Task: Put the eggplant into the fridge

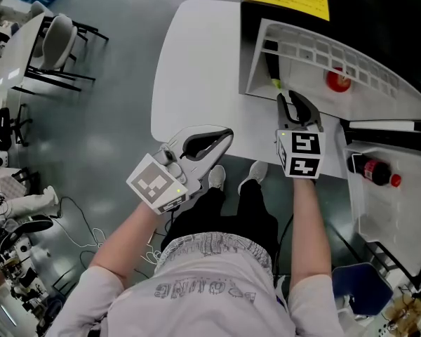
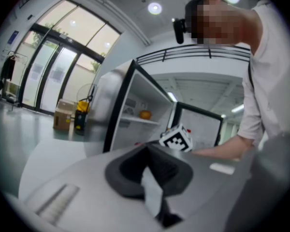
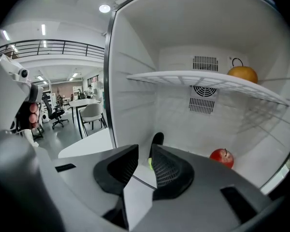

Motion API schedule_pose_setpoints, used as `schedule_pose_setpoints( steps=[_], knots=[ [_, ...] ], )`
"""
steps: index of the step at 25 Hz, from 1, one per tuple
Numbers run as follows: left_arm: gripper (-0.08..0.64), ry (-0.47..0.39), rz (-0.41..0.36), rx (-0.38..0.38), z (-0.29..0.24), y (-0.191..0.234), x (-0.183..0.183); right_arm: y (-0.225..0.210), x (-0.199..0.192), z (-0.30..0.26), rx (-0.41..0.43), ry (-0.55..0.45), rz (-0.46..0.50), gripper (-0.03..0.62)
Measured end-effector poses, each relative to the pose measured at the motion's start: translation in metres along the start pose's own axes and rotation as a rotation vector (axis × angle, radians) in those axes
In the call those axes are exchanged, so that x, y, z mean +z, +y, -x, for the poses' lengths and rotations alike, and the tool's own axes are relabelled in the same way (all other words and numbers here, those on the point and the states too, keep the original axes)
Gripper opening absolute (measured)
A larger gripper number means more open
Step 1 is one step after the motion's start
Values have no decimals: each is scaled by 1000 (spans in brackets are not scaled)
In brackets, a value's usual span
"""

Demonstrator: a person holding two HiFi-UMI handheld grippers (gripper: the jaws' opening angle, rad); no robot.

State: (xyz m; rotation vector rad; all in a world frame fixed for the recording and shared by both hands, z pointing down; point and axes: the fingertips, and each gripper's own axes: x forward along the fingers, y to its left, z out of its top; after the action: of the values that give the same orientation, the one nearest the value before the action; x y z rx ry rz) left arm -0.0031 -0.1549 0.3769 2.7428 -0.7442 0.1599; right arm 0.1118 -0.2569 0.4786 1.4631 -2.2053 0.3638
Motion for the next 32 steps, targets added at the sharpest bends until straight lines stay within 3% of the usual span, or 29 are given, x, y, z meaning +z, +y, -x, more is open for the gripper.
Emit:
schedule_pose_setpoints(
  steps=[23,32],
  knots=[
    [8,-16,-47,-59,13,-29,20,28,25,97,9,-85,-31,35],
    [8,-17,-50,-94,19,-34,22,39,18,122,3,-79,-44,29]
  ],
)
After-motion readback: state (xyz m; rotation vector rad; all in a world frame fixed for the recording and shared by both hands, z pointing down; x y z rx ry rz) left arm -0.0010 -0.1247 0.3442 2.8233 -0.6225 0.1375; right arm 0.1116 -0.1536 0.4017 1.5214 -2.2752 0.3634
